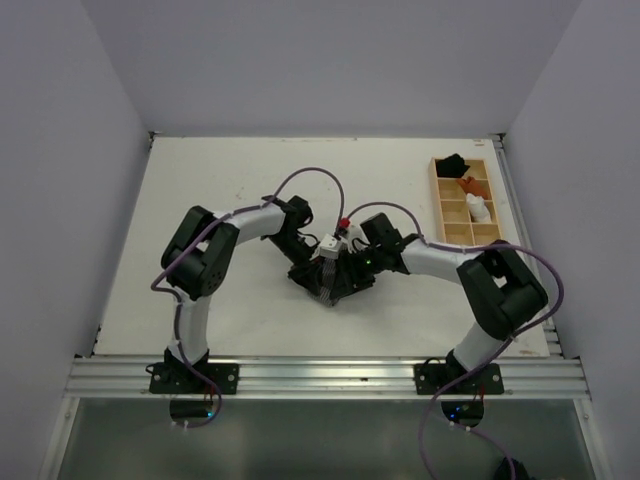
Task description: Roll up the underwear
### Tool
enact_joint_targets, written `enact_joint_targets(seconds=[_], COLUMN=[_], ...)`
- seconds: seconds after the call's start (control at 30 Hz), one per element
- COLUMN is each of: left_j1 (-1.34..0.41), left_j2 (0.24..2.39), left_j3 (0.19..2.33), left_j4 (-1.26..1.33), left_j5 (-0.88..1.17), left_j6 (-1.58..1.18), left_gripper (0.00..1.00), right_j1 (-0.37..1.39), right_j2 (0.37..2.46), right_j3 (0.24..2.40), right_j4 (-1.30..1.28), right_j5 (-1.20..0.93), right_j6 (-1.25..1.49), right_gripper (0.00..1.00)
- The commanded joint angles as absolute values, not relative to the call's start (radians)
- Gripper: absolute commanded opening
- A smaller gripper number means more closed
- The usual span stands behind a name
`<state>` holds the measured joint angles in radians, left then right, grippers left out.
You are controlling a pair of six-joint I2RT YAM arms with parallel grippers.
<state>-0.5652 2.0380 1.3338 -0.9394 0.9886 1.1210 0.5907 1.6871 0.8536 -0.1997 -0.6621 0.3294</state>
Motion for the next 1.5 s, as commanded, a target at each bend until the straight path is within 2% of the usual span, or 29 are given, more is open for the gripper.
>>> enact_joint_targets(seconds=[0.0,0.13,0.17,0.3,0.4,0.5,0.63,0.73,1.07,1.47], left_j1=[-0.571,-0.589,-0.589,-0.597,-0.606,-0.617,-0.620,-0.620,-0.620,-0.621], left_j2=[2.074,2.109,2.117,2.183,2.229,2.269,2.293,2.301,2.312,2.312], left_j3=[1.379,1.431,1.439,1.509,1.564,1.624,1.667,1.664,1.661,1.644], left_j4=[-0.989,-1.028,-1.029,-1.086,-1.115,-1.137,-1.157,-1.152,-1.132,-1.120], left_j5=[0.946,0.939,0.943,0.962,0.954,0.950,0.957,0.954,0.956,0.939], left_j6=[1.150,1.140,1.134,1.109,1.083,1.063,1.039,1.020,0.980,0.962], left_gripper=[0.16,0.16,0.16,0.16,0.16,0.15,0.15,0.15,0.17,0.18], right_j1=[0.592,0.592,0.595,0.633,0.733,0.906,1.072,1.112,1.121,1.121], right_j2=[1.570,1.398,1.317,1.146,1.080,1.100,1.233,1.310,1.528,1.703], right_j3=[0.772,0.726,0.727,0.768,0.808,0.871,0.975,1.012,1.055,1.100], right_j4=[-0.166,-0.215,-0.234,-0.375,-0.435,-0.472,-0.517,-0.519,-0.529,-0.515], right_j5=[-0.549,-0.306,-0.185,0.073,0.258,0.397,0.428,0.395,0.295,0.331], right_j6=[0.370,0.448,0.456,0.456,0.413,0.329,0.155,0.069,-0.063,-0.104], right_gripper=[0.49,0.49,0.49,0.50,0.50,0.52,0.54,0.55,0.56,0.55])
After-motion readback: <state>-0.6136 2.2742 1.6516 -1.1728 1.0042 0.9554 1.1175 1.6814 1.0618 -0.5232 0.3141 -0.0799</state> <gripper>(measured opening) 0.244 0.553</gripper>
